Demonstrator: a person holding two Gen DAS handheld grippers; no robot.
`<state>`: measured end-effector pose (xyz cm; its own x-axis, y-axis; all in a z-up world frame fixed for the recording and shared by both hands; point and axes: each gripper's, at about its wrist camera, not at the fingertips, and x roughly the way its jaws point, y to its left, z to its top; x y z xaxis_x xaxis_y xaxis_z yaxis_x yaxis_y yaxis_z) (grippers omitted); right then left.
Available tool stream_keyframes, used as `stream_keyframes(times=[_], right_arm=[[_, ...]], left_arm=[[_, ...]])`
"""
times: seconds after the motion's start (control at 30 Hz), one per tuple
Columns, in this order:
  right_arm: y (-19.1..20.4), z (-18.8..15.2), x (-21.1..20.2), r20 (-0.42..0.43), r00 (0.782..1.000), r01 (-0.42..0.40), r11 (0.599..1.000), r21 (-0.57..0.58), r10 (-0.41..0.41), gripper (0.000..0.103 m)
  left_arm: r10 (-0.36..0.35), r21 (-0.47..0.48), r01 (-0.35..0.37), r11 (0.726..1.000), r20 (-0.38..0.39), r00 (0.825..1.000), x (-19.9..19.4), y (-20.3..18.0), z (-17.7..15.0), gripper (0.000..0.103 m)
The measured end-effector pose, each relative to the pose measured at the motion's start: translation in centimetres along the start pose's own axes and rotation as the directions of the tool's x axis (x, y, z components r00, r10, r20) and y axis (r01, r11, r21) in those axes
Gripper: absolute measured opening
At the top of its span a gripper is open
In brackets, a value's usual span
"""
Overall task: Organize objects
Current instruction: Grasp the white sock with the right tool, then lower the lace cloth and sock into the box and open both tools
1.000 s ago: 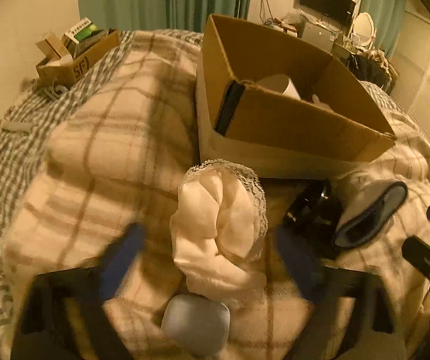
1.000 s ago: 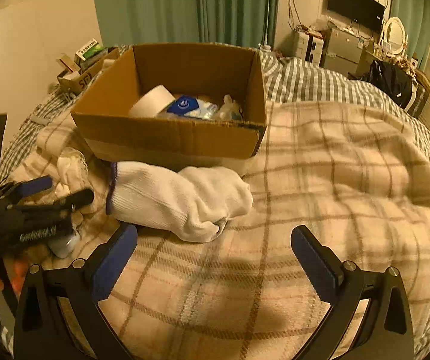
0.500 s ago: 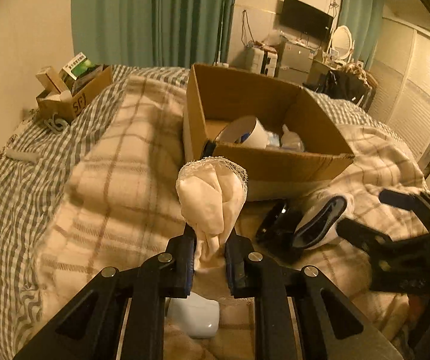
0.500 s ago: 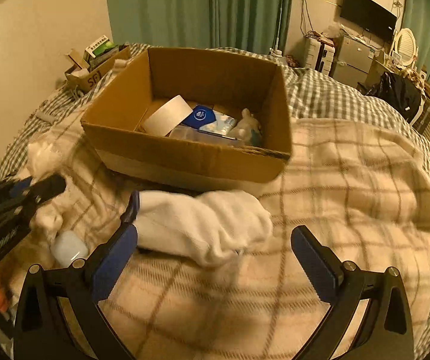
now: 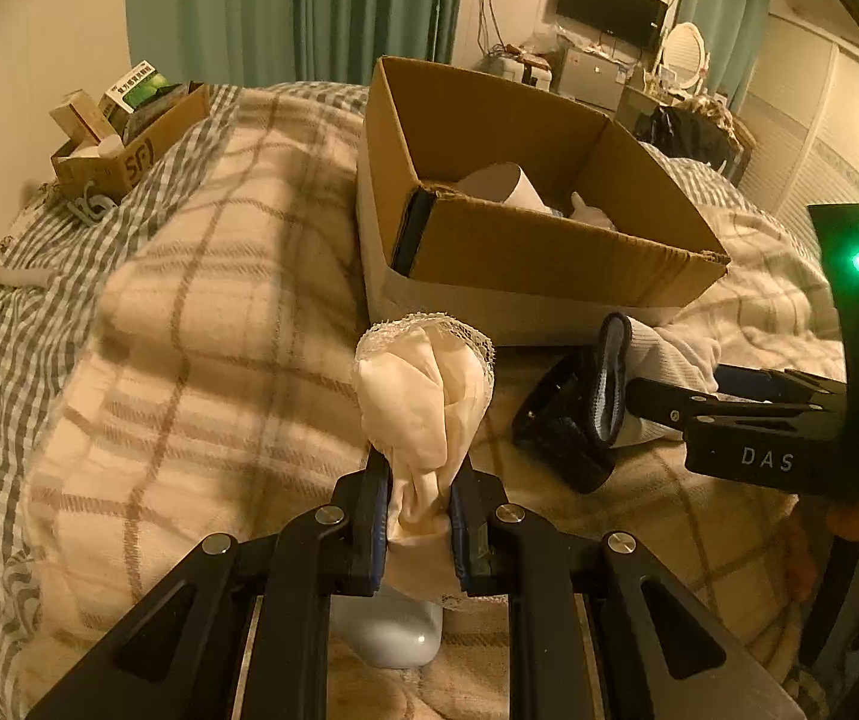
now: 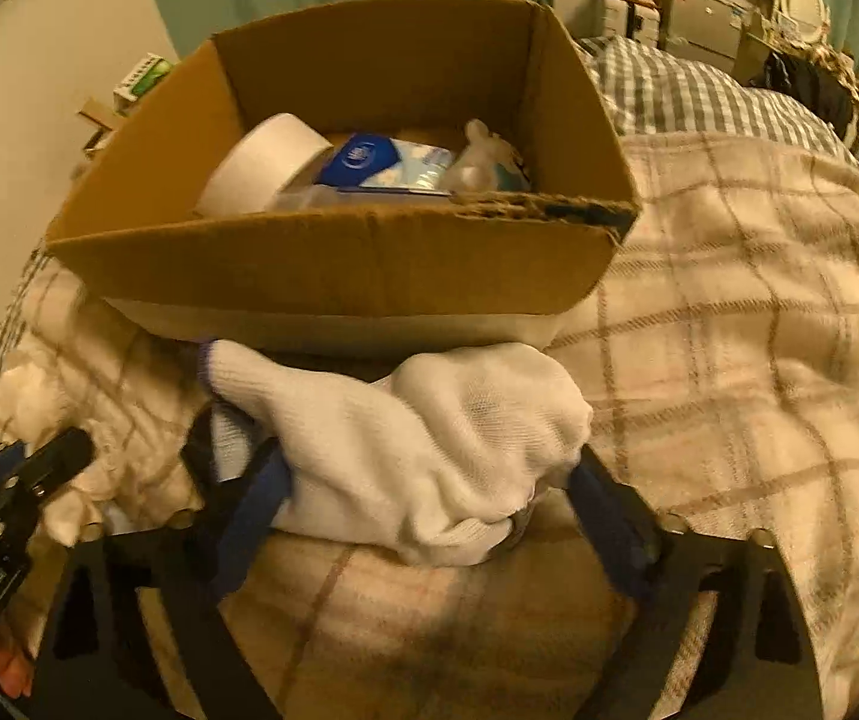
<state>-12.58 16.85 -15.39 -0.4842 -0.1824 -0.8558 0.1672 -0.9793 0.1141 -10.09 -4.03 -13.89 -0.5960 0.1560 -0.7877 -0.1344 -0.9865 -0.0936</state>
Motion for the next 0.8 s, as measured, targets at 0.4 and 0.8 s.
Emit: stream_keyframes(times=[0.4,0.8], right_arm=[[1.1,-1.8,-8.7,0.117,0.993,0.041,0.992,-0.118,-0.027,0.010],[1.1,-2.2,-14.9,0.211,0.977,0.037,0.989,-0.141,-0.007,0.009]], left_arm=[[-0.010,-0.008,0.010,1.000,0.045,0.999,-2.3,-0.3,-0.4,0.017],[-0.062,-0.005,0.063,0.998,0.072,0.995,-6.0,-1.7,0.9,0.017]])
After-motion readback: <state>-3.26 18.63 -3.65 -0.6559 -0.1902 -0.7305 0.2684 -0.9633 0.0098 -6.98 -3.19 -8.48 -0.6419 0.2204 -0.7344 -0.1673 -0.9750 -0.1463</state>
